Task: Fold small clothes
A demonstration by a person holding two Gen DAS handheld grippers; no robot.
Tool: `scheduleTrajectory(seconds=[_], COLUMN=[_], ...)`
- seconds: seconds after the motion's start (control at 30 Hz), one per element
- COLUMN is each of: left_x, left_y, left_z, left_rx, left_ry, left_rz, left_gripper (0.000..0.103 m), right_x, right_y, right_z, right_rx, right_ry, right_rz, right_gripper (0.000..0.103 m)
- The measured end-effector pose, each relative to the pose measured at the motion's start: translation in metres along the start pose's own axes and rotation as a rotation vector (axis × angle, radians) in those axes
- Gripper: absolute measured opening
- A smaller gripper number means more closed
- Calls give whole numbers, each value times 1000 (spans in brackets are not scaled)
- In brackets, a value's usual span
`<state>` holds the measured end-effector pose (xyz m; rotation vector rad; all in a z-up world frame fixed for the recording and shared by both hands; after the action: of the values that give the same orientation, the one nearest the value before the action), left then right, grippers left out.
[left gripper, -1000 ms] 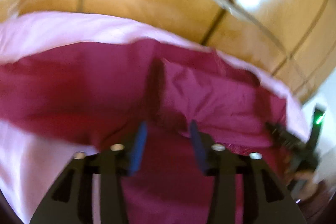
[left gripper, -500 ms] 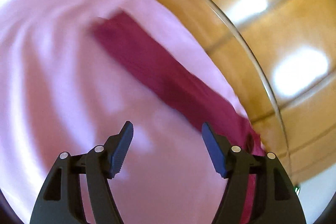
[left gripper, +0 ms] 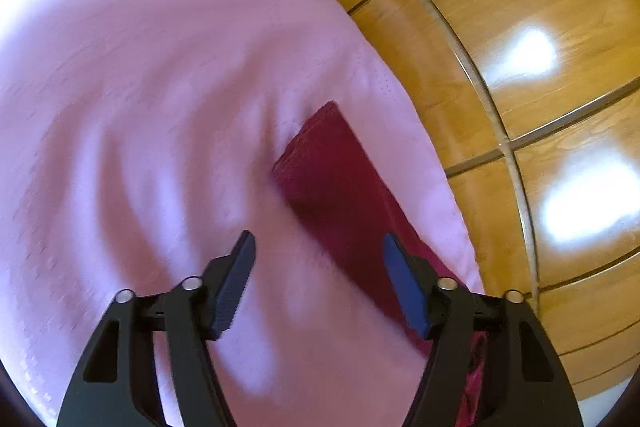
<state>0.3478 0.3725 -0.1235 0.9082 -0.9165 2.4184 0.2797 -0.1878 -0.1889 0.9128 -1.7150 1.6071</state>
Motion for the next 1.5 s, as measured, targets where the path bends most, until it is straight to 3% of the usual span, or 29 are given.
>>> scheduleTrajectory(seconds=[0.17, 0.23, 0.3, 0.43, 0.57, 0.77, 0.97, 1.07, 1.1, 1.13, 1.23, 1.3, 1.4, 1.5], left_x=[-29, -37, -37, -21, -1, 1, -50, -67, -66, -64, -49, -37, -26, -24], left_y=[-15, -16, -16, -8, 22, 116, 214, 241, 246, 247, 246, 245, 251, 262], left_z=[4, 3, 9, 49, 119, 225, 268, 271, 272, 271, 266, 260, 242, 226], left_rx=[-18, -21, -30, -131, -286, -542, -679, -731, -744, -752, -765, -766, -753, -756], left_ry=[-127, -150, -127, -23, 148, 323, 322, 275, 280, 287, 291, 291, 288, 271], left_rz=[-8, -7, 4, 62, 74, -6, -186, -222, -222, -221, -184, -154, -148, -164], left_gripper=[58, 25, 7, 6, 6, 6, 6, 7, 8, 16, 41, 48, 48, 48], right_x=[-3, -1, 2, 1, 1, 2, 3, 8, 12, 15, 24, 24, 16, 2], right_y=[-3, 0, 6, 5, 6, 6, 2, -3, -7, -9, -29, -41, -59, -73], right_z=[3, 0, -1, 0, 0, 1, 3, 6, 8, 9, 7, -1, -25, -58], right_rx=[-7, -8, -11, -14, -14, -16, -29, -63, -92, -113, -215, -257, -306, -304], right_ry=[-6, -7, -11, -15, -17, -19, -36, -66, -102, -132, -296, -391, -526, -553], right_rz=[5, 8, 11, 12, 13, 12, 8, 0, 0, 1, -6, -20, -57, -85], right_gripper=[101, 101, 101, 101, 101, 101, 101, 96, 88, 79, 64, 63, 63, 64])
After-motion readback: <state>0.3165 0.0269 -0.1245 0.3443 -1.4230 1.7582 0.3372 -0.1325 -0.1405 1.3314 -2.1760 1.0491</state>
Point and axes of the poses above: each gripper's, at about its wrist camera, not at the fingertips, and x roughly against the way its jaws point, z to its right, y to its underside, the point moved 2 cm from there along -x, roughly the way its jaws point, and after that the axes turned 8 degrees about -x, right-handed, at the moved point
